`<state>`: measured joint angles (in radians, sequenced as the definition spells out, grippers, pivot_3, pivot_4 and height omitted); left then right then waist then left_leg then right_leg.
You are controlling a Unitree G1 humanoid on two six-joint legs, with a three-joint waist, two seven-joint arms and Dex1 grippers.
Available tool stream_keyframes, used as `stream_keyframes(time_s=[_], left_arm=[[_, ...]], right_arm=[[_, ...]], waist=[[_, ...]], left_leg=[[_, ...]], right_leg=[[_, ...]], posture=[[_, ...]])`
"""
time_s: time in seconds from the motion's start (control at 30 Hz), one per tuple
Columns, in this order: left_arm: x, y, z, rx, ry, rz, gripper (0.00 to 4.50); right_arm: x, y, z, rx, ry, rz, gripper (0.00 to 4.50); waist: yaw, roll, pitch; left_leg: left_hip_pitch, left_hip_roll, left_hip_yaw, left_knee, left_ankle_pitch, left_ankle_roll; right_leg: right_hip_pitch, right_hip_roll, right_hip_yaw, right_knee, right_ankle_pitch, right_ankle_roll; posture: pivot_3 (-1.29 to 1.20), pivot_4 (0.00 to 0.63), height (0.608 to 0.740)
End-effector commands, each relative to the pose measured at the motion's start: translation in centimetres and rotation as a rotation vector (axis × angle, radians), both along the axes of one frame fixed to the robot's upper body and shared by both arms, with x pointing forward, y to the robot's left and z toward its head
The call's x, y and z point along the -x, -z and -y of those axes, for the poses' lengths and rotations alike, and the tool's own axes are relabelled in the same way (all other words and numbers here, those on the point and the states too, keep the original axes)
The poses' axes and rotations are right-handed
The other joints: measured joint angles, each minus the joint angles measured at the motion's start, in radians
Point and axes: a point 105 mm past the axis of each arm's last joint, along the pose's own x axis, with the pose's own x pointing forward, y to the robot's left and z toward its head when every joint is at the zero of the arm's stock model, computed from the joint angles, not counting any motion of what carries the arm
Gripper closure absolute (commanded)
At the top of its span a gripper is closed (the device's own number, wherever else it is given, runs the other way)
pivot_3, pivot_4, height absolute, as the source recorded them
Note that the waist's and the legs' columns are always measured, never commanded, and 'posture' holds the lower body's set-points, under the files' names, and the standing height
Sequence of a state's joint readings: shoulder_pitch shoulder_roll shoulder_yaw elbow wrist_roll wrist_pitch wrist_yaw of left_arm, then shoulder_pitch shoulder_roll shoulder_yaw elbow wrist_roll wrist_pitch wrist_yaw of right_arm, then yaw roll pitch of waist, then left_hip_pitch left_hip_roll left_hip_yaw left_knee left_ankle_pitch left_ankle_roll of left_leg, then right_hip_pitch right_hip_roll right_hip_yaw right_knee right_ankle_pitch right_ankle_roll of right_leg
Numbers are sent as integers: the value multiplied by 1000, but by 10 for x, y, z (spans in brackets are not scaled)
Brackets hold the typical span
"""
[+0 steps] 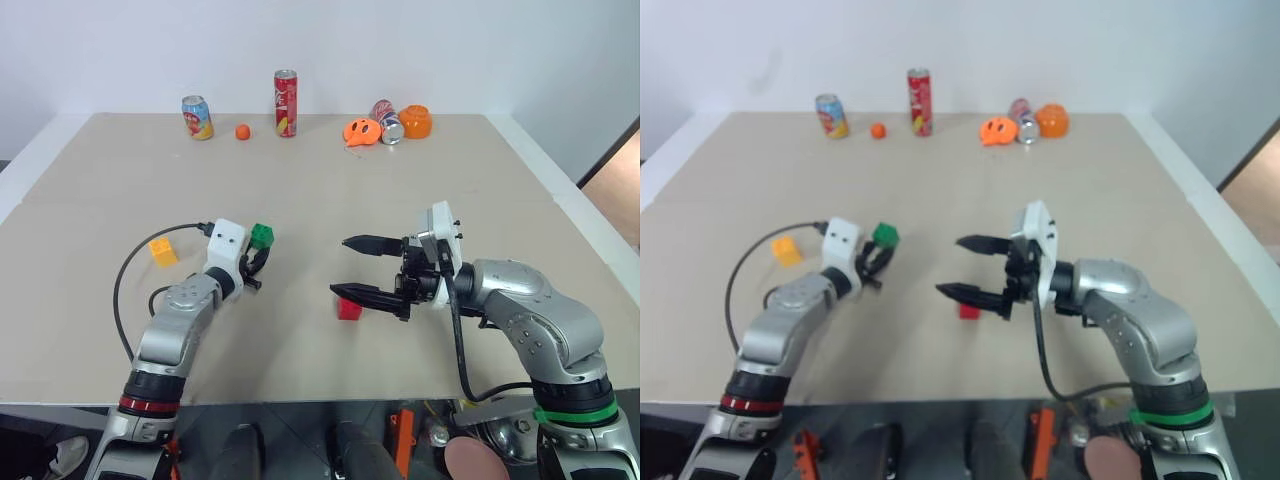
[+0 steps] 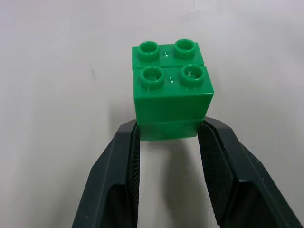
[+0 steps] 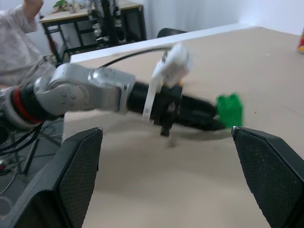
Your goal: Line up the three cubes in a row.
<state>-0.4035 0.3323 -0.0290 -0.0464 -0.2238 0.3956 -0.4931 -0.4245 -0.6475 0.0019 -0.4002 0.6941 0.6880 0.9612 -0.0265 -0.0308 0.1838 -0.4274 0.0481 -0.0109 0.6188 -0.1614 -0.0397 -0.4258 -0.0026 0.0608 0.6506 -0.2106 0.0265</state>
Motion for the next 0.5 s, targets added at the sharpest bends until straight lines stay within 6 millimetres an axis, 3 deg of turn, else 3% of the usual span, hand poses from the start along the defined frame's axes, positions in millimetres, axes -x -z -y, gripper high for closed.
stream_keyframes(time_s=[0.03, 0.3, 0.4, 0.5], left_arm=[[11, -26, -8, -20, 188, 154, 3251], [43, -3, -27, -180, 766, 13, 3251], [46, -5, -32, -188, 921, -32, 3251], [37, -8, -29, -226, 965, -40, 3251]], right_arm=[[13, -6, 6, 24, -55, 19, 0], [23, -14, 17, -19, 29, 4, 0], [37, 4, 17, 3, 93, -44, 0], [56, 19, 14, 6, 129, -84, 0]], waist=[[0, 0, 0], [0, 0, 0], [7, -1, 0], [8, -1, 0]], left_leg=[[0, 0, 0, 0, -1, 0], [-2, 0, 0, 0, -3, 3], [-3, 1, 0, 0, -3, 4], [-7, 0, 0, 1, -3, 4]], right_leg=[[0, 0, 0, 0, 0, 0], [-2, 0, -1, -1, -1, -1], [-2, 0, -2, -1, -1, -1], [-4, 0, -1, -1, -3, 0]], posture=[[0, 150, 740], [0, 150, 740], [0, 150, 740], [0, 150, 740]])
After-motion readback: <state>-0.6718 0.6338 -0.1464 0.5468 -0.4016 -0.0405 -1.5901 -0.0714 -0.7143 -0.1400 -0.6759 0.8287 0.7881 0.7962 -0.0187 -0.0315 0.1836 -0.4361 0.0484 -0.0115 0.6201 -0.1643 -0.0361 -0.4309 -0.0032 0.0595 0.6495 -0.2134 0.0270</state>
